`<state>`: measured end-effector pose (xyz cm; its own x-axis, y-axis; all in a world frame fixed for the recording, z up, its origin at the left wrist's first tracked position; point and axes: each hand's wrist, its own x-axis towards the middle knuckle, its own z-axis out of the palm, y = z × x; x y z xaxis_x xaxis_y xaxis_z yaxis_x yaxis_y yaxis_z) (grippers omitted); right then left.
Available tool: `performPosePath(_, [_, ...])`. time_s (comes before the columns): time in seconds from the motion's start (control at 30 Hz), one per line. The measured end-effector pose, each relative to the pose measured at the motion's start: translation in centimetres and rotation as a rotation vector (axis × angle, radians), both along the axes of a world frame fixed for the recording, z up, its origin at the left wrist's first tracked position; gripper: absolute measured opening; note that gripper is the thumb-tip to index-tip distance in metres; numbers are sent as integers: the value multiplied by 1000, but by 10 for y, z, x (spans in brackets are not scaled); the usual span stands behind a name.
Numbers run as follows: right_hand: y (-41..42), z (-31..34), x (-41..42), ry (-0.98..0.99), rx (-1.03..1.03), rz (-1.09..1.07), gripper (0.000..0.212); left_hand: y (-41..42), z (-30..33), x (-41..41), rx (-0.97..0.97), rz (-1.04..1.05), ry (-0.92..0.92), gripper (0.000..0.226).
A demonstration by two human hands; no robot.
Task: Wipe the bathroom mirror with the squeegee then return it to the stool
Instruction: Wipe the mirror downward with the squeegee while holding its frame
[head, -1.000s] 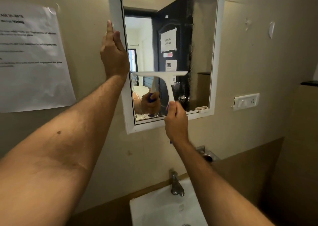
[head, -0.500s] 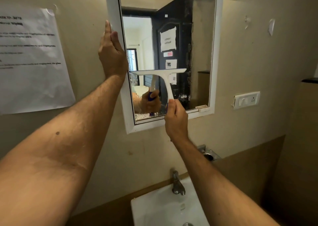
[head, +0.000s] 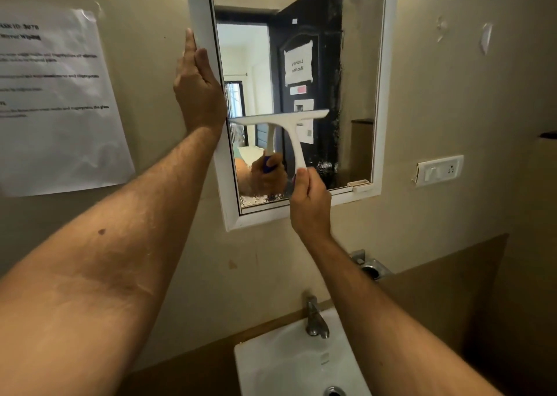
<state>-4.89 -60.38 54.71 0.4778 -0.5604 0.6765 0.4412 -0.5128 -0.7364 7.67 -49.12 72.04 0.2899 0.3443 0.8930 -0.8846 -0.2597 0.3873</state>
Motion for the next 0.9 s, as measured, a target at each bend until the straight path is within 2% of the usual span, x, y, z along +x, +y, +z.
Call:
performPosePath(0.07, [-1,-1,2,12,-6,-4,27,0,1,-1,1,1,-10,42])
performPosePath(0.3, [2,-81,-6,65,38,0,26,2,0,2,-8,-5,-50,42])
performPosePath(0.4, [5,-64,-8,47,45,10,29,2,-1,1,-1,6,-36,43])
performPosePath(0.57, [10,-1,-7,28,98,12,30,1,-3,-3,-3,24,-21,43])
performPosePath(0.63, [13,-2,-9,42,96,17,30,0,-3,-4,-4,20,-16,42])
performPosePath(0.9, [6,-98,-22,153,55,-10,30,0,1,-3,-7,30,-34,43])
